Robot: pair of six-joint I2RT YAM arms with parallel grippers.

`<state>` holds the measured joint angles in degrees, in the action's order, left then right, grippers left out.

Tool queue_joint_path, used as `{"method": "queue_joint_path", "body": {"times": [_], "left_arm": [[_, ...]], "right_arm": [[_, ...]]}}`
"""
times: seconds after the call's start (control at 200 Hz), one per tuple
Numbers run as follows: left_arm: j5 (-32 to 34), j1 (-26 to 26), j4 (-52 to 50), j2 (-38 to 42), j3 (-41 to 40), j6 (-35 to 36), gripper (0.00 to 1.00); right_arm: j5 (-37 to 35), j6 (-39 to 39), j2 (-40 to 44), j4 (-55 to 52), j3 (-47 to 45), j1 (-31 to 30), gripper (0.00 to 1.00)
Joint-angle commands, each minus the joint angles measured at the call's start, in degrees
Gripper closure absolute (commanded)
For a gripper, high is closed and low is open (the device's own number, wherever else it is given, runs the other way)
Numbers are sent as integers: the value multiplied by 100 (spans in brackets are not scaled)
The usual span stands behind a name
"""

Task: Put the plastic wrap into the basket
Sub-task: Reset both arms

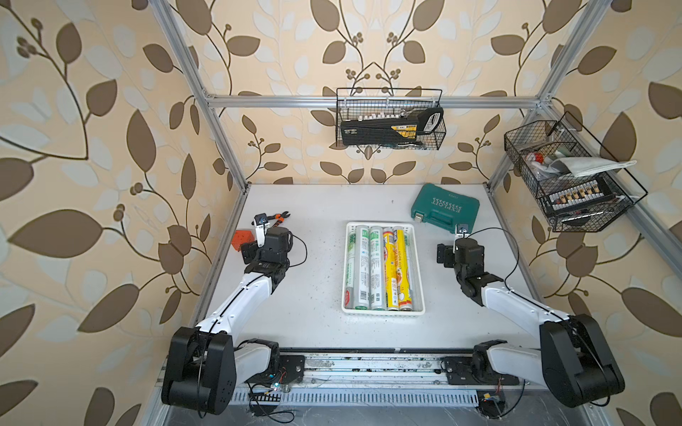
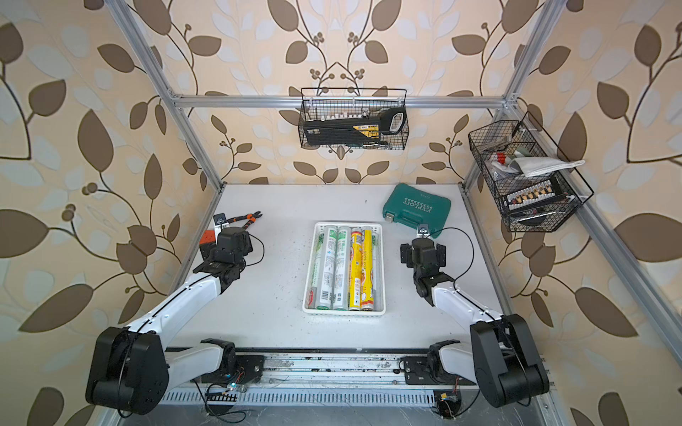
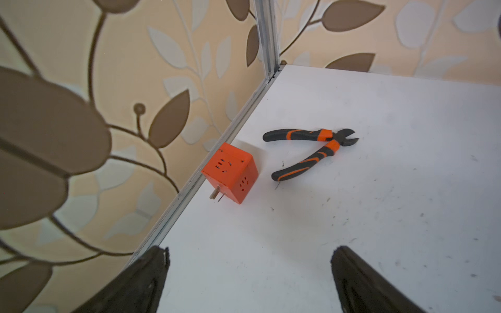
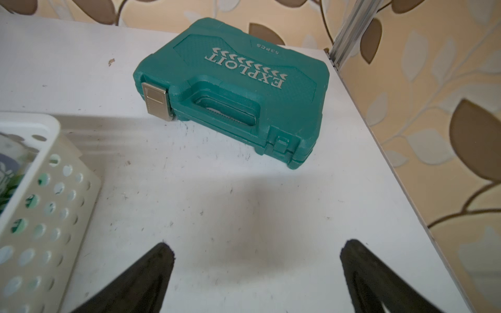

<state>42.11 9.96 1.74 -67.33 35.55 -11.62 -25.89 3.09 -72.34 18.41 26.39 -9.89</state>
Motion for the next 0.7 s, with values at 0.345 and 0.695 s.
{"method": "queue_joint_path", "body": {"times": [0.345,0.695], "left_arm": [[-980,-709,3361,-583,-1585,545,1],[-2785,-1125,4535,-1458,-1736,577,1]], "right_arm": [[1201,-187,-1428,3210,-654,620,1],[1253,-216,-1503,3457,-705,645,1]]}}
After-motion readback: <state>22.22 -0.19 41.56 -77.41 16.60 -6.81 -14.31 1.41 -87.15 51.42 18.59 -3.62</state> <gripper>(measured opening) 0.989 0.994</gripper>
